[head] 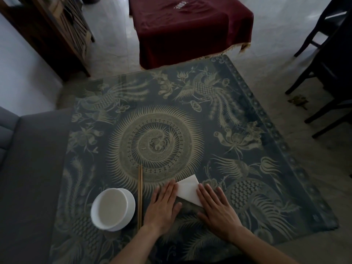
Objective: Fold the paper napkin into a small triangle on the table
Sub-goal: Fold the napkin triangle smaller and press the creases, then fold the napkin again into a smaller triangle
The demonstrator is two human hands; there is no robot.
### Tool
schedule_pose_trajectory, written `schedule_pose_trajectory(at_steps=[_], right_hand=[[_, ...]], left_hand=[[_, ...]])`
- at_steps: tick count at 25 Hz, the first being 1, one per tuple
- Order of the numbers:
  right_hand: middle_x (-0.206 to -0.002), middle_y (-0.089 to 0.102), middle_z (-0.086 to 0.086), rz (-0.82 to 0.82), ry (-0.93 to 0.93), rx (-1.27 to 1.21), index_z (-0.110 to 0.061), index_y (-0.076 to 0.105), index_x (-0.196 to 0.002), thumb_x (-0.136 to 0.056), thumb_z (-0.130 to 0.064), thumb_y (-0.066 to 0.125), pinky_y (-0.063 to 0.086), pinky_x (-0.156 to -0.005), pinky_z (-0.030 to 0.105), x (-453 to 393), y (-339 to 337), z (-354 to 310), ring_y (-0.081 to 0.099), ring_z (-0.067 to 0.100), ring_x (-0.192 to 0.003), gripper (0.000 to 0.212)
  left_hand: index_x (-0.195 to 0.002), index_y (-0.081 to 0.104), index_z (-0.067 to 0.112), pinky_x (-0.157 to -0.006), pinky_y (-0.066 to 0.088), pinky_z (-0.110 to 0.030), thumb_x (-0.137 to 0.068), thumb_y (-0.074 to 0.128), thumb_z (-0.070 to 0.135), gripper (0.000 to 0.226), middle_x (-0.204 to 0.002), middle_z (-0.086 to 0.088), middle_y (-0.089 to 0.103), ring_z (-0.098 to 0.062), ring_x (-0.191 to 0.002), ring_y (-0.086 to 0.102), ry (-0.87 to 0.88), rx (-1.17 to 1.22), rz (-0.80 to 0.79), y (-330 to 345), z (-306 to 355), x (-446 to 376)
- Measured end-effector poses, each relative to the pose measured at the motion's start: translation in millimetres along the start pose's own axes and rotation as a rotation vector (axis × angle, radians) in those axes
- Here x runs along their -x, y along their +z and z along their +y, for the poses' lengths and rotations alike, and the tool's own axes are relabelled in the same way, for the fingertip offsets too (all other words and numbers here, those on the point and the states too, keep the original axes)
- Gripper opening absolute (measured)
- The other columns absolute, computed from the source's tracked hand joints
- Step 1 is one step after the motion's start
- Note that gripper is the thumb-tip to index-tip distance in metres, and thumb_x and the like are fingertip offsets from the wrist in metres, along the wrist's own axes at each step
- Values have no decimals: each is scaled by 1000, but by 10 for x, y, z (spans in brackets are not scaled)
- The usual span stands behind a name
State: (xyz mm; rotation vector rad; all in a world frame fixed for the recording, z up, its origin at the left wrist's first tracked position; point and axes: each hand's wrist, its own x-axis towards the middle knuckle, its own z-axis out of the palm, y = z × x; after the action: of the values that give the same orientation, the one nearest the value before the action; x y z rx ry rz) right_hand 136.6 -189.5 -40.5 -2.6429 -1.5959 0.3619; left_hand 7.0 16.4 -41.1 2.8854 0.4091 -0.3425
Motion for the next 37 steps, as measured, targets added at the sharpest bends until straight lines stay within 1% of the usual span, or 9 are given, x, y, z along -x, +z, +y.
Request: schedule_pose_trajectory(at_steps=[6,10,14,16,18,19,24,31,37], right_hand=[[-159,21,6,7,-9,17,-11,26,-151,-97,-57,38,15,-111,51,118,-2,60,11,23,-147,72],[-159,22,5,20,6,26,-12,27,-151,-97,-59,38,17,-110,50,289,32,118,12,22,-146,73],[-156,29,6,40,19,26,-10,34,-148,-96,-58,33,18,-109,49,340,-22,104,20,22,-144,70],[-155,32,5,66,70,-11,-12,35,-148,-96,-55,35,18,-110,47,307,-86,66,26,22,-143,67],[-153,37,5,97,86,-44,-15,37,-148,-97,-50,38,19,-110,44,245,-142,5,36,23,-138,62],[-151,41,5,106,60,-53,-16,40,-146,-97,-49,37,20,-109,43,219,-155,-27,41,23,-136,60],[-143,52,3,84,-49,-29,-20,52,-139,-95,-47,37,22,-107,42,183,-155,-92,47,23,-132,54],[-145,50,0,70,-34,-32,-22,52,-139,-96,-48,35,18,-108,40,211,-180,-96,45,22,-133,53],[-143,52,3,80,-7,-31,-22,59,-133,-93,-49,38,29,-105,42,187,-198,-158,50,22,-129,53]], left_hand=[[-155,2,17,-117,1,-47,-101,8,49,63,-162,2,-6,-15,-148,-13,-163,25,27,-23,33,71],[-154,15,14,-116,6,-44,-101,11,48,63,-162,1,7,-19,-149,1,-173,59,53,-70,34,110],[-155,9,17,-118,1,-42,-101,8,50,64,-163,3,-1,-16,-148,-7,-155,80,74,-56,10,110],[-150,33,14,-116,15,-44,-102,32,45,57,-160,-3,24,-23,-147,20,-170,117,129,-116,35,58],[-128,58,15,-102,37,-45,-94,57,42,43,-135,-4,54,-27,-123,52,-181,116,215,-189,41,-46],[-117,62,17,-94,41,-43,-90,61,44,38,-122,-2,58,-26,-110,57,-195,100,233,-230,42,-98],[-105,52,26,-87,39,-39,-85,51,59,39,-109,3,54,-19,-103,51,-301,-4,21,-438,41,-354],[-103,61,26,-88,41,-37,-77,63,66,48,-108,4,57,-20,-105,52,-444,217,-80,-464,33,-474],[-83,55,24,-68,46,-34,-80,69,38,19,-83,8,59,-16,-78,57,-465,484,14,-467,148,-417]])
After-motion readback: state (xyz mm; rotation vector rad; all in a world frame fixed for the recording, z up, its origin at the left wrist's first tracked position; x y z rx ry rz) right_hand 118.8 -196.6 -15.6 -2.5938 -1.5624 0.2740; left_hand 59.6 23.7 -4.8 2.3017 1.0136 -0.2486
